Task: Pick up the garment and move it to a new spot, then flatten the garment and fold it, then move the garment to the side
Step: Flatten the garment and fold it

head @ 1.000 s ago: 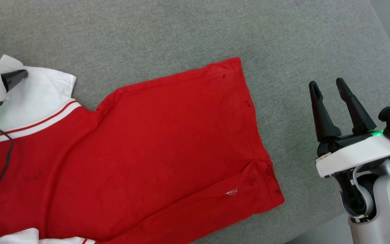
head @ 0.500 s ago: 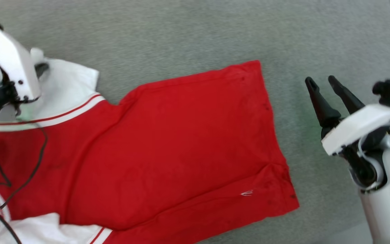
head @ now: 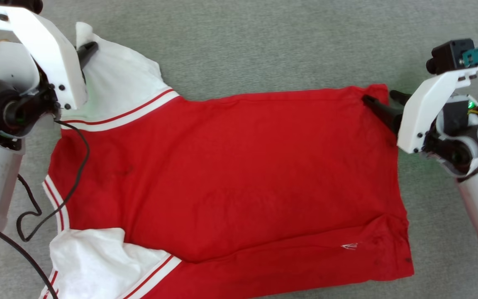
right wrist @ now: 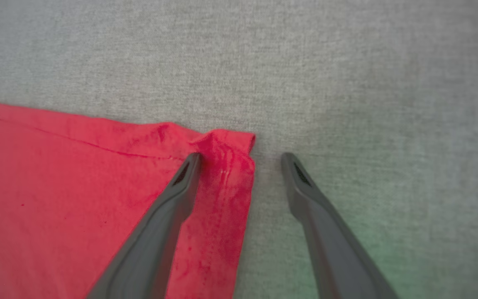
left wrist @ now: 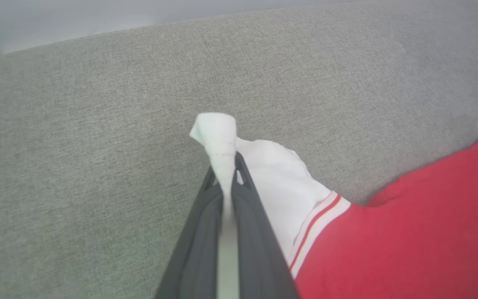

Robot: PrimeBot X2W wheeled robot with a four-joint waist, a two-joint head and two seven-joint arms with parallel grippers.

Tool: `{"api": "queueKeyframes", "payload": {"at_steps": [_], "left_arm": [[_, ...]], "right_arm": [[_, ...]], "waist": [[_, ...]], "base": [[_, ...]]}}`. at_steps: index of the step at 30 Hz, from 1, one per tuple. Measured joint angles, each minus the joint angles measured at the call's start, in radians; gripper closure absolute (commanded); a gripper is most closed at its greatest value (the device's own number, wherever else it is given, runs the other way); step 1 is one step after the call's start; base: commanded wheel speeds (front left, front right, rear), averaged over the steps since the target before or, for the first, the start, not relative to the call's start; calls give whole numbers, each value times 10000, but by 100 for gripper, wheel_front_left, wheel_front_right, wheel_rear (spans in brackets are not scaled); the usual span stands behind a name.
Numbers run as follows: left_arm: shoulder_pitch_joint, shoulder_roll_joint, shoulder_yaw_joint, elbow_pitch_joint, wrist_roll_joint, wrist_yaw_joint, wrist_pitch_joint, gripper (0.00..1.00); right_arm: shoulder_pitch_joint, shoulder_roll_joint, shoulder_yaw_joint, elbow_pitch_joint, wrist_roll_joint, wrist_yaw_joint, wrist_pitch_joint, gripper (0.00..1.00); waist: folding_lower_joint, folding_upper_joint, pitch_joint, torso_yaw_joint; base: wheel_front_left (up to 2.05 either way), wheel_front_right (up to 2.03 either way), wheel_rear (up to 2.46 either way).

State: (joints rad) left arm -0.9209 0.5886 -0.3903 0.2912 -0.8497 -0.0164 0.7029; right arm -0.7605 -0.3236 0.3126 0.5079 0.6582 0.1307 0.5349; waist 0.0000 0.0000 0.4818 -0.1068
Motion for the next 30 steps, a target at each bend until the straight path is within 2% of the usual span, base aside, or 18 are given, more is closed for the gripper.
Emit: {"api": "queueKeyframes", "payload": {"at_steps": [1,2,3,5,10,17,24,30], "left_arm": [[4,-29,-19,-6,-10,-12,-33,100],[19,-50,-27,-6,-21,-23,-84,100],[63,-79,-33,-4,-59,-50,-123,100],[162,-150,-61,29,-90,-102,-209,100],[473,-282,8,157,-203,-242,-663,100],[2046,-107,431,-280,-502,-244,-1649,100],[5264,104,1143,-1344,-1193,274,-2644,100],[7885,-46,1517,-2201,-1689,798,-3308,100]], "right_arm": [[-137,-48,104,146,98,0,334,1],[-249,-119,157,249,178,0,575,56],[-347,-155,201,380,249,0,805,100],[-500,-286,282,468,374,-2,1135,100],[-541,-479,395,502,433,-2,1177,100],[201,-876,48,-468,362,2,491,100],[2534,-1018,-704,-1852,247,4,337,100],[4745,-612,-1714,-2598,15,4,508,100]], "waist": [[0,0,19,83],[-1,0,35,154],[-2,0,47,220],[-2,0,55,338],[-1,0,-162,550],[-1,0,-1031,705],[-1,0,-2173,838],[-2,0,-2983,952]], "base": [[0,0,0],[0,0,0],[0,0,0],[0,0,0],[0,0,0],[0,0,0],[0,0,0],[0,0,0]]}}
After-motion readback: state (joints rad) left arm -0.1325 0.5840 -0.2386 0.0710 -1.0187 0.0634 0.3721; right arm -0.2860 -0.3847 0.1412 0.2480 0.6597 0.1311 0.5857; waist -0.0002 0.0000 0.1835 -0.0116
